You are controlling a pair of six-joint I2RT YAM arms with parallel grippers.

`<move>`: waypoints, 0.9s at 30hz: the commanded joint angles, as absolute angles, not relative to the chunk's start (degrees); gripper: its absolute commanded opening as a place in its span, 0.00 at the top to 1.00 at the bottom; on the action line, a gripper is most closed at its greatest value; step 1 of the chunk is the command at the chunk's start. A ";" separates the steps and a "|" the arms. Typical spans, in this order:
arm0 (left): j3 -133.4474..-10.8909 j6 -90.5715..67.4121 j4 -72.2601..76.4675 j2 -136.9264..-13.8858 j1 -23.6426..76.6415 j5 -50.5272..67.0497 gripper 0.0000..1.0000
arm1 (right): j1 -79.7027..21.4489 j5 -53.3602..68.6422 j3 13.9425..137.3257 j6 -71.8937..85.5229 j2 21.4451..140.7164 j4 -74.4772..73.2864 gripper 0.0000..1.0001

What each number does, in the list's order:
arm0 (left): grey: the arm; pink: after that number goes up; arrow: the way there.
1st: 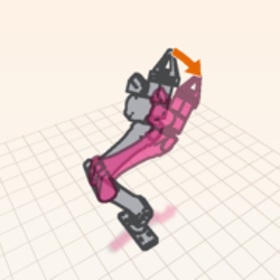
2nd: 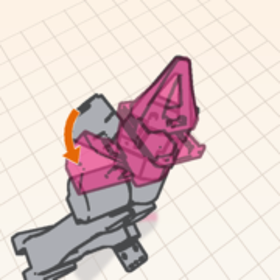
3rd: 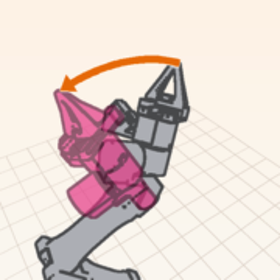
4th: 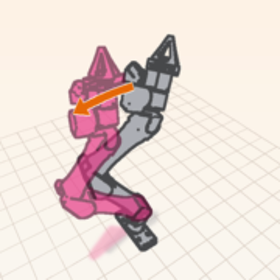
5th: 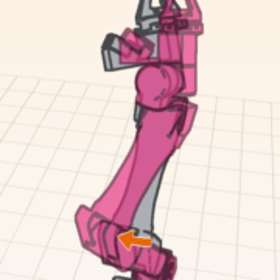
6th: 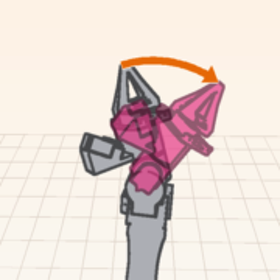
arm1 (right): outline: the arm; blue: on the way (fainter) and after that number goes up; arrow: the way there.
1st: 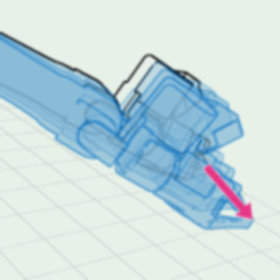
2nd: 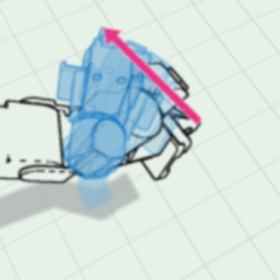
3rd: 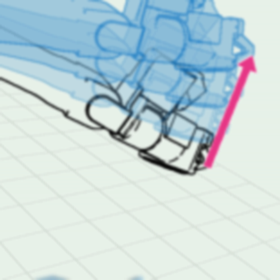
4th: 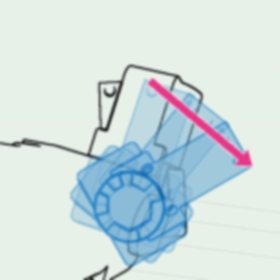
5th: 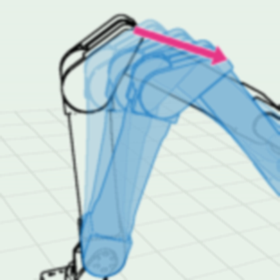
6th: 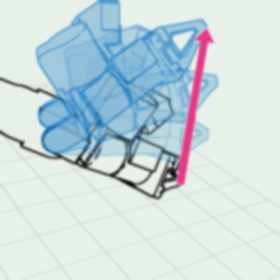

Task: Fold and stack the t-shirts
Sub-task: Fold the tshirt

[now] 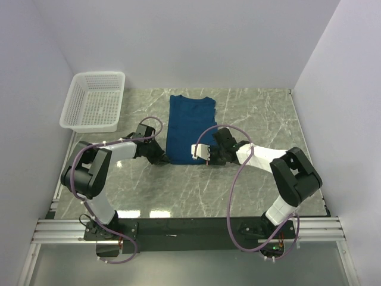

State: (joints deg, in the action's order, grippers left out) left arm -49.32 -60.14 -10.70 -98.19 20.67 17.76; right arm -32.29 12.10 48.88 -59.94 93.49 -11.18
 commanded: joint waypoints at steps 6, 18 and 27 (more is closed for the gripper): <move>-48.60 -57.57 -6.51 -99.06 20.04 16.78 0.99 | -32.61 15.64 52.20 -62.84 94.40 -13.35 1.00; -26.21 -65.81 -5.80 -74.03 29.34 30.23 0.99 | -34.19 34.61 44.83 -70.58 77.36 -40.06 1.00; -29.34 -69.53 -14.24 -57.55 27.17 25.22 1.00 | -32.70 32.62 47.43 -57.67 69.42 -38.06 1.00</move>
